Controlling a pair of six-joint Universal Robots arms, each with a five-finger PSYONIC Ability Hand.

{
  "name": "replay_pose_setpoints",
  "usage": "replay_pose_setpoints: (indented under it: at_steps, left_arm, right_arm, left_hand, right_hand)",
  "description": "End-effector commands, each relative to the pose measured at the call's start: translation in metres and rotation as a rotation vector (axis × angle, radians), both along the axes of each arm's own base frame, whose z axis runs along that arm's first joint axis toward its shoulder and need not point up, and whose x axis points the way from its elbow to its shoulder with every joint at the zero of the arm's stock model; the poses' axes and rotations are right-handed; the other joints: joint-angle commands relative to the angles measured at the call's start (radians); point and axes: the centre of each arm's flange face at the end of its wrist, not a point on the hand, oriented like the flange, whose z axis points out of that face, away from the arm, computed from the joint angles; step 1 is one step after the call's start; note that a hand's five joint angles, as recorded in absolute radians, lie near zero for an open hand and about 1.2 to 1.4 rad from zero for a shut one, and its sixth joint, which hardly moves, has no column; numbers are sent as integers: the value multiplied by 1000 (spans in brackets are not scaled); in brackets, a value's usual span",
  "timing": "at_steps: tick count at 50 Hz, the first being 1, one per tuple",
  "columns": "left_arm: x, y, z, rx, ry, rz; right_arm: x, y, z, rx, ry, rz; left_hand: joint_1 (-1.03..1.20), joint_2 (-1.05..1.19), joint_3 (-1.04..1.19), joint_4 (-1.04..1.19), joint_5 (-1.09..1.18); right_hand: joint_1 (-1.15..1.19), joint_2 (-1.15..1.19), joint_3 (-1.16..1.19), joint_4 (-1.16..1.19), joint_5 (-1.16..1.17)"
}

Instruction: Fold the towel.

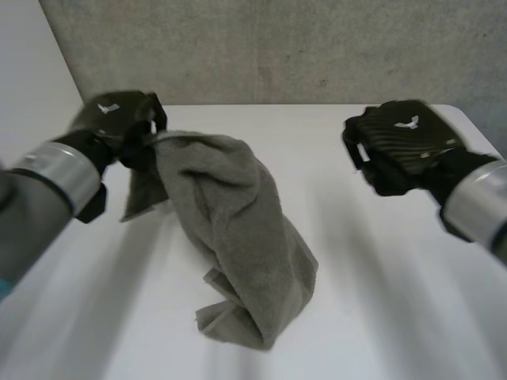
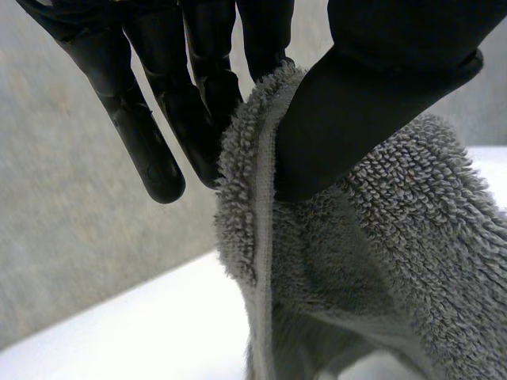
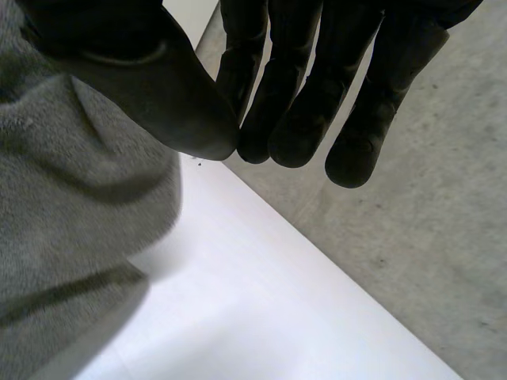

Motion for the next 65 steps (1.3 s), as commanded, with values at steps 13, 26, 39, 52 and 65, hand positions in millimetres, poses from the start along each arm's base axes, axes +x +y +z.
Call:
replay_pose_setpoints:
  at_steps: [13, 26, 39, 52, 65]
  left_arm:
    - [14, 32, 48, 31, 121, -83]
    - [16, -121, -68, 184, -43, 99]
    - [5, -146, -73, 134, -52, 101]
    - [27, -59, -60, 177, -71, 93]
    - [8, 33, -87, 285, -114, -54]
  right_arm:
    - [7, -12, -21, 142, 71, 55]
    - [43, -35, -93, 307, 165, 91]
    - [55, -8, -111, 284, 204, 86]
    - [60, 30, -134, 316, 223, 180]
    - [72, 21, -160, 318, 184, 172]
  left_hand:
    - [217, 183, 183, 181, 202]
    - [217, 183, 183, 181, 202]
    - [-1004, -1039, -1038, -1041, -1019]
    - [-1004, -1039, -1038, -1041, -1019]
    - [-954, -988, -988, -990, -969]
  right_hand:
    - [-808, -806, -809, -812, -824]
    - [-1155, -1152, -1156, -1158, -1170]
    - [-1153, -1151, -1154, -1157, -1169]
    - [-1136, -1133, -1136, -1139, -1151]
    - [-398, -395, -398, -401, -413]
